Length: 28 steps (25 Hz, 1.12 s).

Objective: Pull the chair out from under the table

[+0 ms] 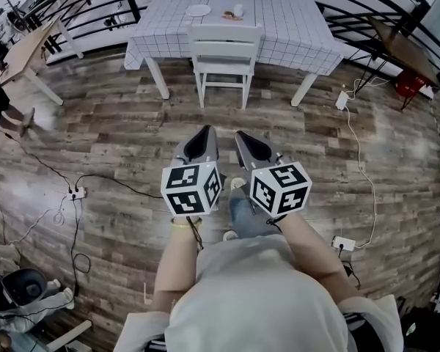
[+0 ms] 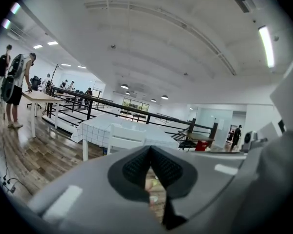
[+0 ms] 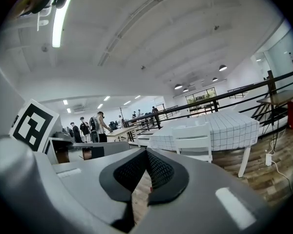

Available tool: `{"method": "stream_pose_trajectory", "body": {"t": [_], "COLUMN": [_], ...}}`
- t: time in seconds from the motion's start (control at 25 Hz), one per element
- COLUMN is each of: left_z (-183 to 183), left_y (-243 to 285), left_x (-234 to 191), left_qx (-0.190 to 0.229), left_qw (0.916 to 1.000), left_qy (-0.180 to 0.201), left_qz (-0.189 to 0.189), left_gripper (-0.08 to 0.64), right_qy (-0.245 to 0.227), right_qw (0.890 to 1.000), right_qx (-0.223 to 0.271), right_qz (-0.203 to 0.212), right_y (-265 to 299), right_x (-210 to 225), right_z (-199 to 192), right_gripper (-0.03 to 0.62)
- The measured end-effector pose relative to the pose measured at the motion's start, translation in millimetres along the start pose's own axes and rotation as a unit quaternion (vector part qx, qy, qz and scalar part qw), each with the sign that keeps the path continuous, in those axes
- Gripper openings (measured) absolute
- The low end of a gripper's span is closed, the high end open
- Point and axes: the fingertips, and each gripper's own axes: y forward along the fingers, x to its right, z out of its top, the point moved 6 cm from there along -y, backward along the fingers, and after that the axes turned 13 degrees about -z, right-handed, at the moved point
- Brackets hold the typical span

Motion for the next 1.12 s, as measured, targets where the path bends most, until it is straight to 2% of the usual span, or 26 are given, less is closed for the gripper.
{"method": "stream_pose_trajectory", "body": {"t": [0.24,0.48,1.12], "left_z": [9,23,102], "left_y": [30,81,235], "left_x": [-23,-54,-133], "left_qx": [-0.001,-0.003,0.007], "left_qw": [1.0,1.0,0.9999], "left_qy": [0.005,0.005,0.002], "left_qz": [0.001,0.001,-0.008], "left_gripper": [0.008,0.008,0.009], "right_qy": [0.015,-0.001,-0.023], "right_qw": [1.0,1.0,0.999], "right_qx": [0.0,-0.007,-0.008], "right_qz": [0.004,0.011,0.022], "right_y": [41,101,263], "right_x": [12,31,99], "right_z": [10,27,109], "right_gripper": [-0.002,-0.002,-0.002]}}
